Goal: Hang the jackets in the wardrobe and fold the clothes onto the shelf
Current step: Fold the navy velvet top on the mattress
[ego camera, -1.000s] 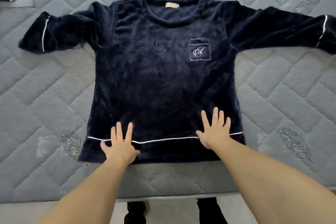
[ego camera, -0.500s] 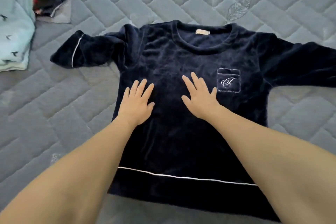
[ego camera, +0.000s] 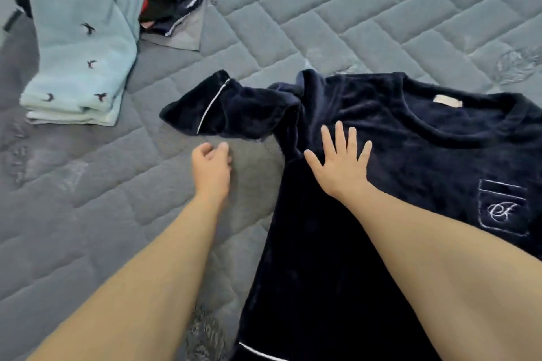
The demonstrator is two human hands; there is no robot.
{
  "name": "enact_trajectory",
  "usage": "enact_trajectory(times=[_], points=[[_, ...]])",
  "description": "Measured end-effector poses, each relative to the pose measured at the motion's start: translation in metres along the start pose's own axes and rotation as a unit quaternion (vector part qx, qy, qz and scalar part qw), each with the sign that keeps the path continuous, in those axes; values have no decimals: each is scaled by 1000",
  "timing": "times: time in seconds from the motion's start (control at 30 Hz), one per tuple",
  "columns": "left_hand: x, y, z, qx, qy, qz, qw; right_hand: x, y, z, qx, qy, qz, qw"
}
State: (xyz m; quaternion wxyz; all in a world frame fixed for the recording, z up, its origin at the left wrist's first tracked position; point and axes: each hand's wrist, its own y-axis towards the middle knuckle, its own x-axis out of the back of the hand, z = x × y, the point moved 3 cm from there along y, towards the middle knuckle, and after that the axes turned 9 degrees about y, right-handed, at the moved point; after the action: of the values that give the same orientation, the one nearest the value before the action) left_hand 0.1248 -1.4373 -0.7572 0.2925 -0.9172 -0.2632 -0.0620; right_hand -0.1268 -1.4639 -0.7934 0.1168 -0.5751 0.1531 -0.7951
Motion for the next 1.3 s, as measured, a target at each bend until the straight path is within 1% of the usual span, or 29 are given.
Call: enact_trajectory(times=[0.03,0.1,0.17,0.2,0.27,0.4,0.47,0.5,0.57,0.6,0.67,0.73,0.77,0.83,0.87,0.9,0.93,0.97,1.0,1.03,1.07,1.1,1.13,1.17,1.2,1.23,1.27,1.3], points=[[-8,16,-10,58,-102,-12,993,0,12,7,-10,-6,-14,1000],[-25,38,-24,139,-247,-2,959,-5,26,18,-21,-25,-56,998],[-36,49,-34,175,-309,2,935,-12,29,19,-21,-45,-108,993],[-36,54,-40,184,-320,-15,929,-16,29,19,-19,-51,-129,990],[-22,70,-54,176,-306,-87,932,-22,30,14,-19,-48,-144,988],[54,100,-100,98,-242,-240,935,-18,30,17,-33,-62,-121,990],[80,105,-104,93,-178,-287,937,-17,29,17,-42,-68,-106,991],[83,106,-100,106,-171,-284,938,-17,30,16,-45,-65,-103,992],[74,104,-82,164,-217,-216,938,-18,31,16,-44,-62,-108,991],[68,101,-73,198,-244,-178,933,-19,32,16,-42,-61,-113,991],[59,98,-63,250,-277,-142,917,-20,32,14,-41,-57,-116,991],[53,103,-66,271,-301,-127,906,-20,32,14,-39,-56,-114,991],[51,105,-72,267,-310,-113,905,-19,32,15,-39,-55,-112,991],[57,111,-90,247,-285,-97,921,-18,31,17,-42,-58,-109,991],[64,112,-100,247,-228,-112,935,-17,31,17,-42,-60,-111,991],[73,111,-105,251,-132,-142,948,-17,31,17,-42,-61,-114,991],[88,111,-104,241,-16,-219,945,-17,31,17,-41,-60,-115,991],[102,108,-108,195,70,-314,927,-17,31,16,-41,-59,-115,991],[110,107,-117,82,116,-363,921,-17,31,15,-41,-59,-115,991],[108,107,-130,-68,172,-336,923,-18,31,15,-41,-61,-117,990],[96,110,-140,-199,244,-257,914,-18,31,16,-42,-63,-123,990],[80,117,-145,-285,314,-171,889,-19,31,16,-43,-65,-129,989],[67,125,-145,-319,397,-95,855,-19,31,16,-40,-67,-134,988],[55,136,-140,-317,493,-27,810,-20,32,15,-37,-68,-136,988],[45,144,-132,-294,594,35,748,-20,33,13,-35,-66,-138,988],[36,148,-123,-267,681,87,677,-21,33,12,-33,-65,-140,987],[30,148,-116,-256,740,112,612,-23,34,11,-32,-66,-141,987],[26,145,-113,-266,772,115,566,-24,34,10,-30,-67,-143,987]])
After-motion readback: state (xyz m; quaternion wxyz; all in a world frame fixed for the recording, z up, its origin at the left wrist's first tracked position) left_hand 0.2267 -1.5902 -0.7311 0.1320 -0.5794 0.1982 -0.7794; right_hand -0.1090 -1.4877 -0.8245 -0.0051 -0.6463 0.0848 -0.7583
